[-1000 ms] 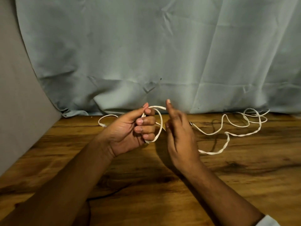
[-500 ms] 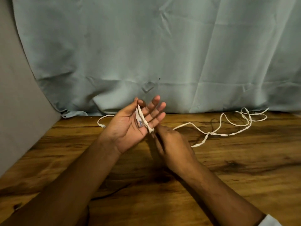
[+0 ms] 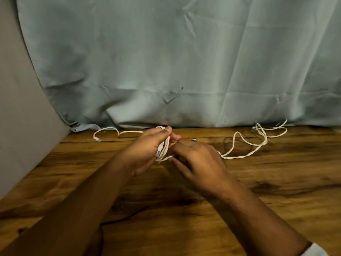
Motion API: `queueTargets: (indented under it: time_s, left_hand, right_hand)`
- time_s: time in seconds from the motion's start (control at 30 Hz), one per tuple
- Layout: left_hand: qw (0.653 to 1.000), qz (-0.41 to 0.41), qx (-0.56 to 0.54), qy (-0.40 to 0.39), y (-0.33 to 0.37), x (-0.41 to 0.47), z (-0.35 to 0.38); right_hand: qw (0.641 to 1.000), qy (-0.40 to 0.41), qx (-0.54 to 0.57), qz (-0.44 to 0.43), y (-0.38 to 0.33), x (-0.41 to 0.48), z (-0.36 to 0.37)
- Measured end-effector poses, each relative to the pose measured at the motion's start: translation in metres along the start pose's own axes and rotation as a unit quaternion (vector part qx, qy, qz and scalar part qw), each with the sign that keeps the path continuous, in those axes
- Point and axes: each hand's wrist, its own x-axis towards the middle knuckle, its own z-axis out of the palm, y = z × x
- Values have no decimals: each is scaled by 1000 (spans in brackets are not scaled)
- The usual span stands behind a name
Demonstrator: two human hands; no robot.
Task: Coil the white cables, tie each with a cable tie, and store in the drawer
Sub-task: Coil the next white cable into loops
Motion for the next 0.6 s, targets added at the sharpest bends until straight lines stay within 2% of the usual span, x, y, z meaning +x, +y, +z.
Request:
queueTargets:
  time_s: [0.2,0.33,0.43,0.6]
  left_hand:
    - [992,-9,116,-54,2,-5,1]
    - [980,-18,179,-86,4,-7,1]
    - [986,-30,135,-92,5,-5,-4]
    - [971,-74,15,-228,12,-8,-10]
  right_hand:
    - [992,95,80,9,18,1,-9]
    - [992,111,67,3,25,-1,-10]
    - [988,133,77,-3,29,-1,-10]
    - [983,157,99,20,34,-2,-10]
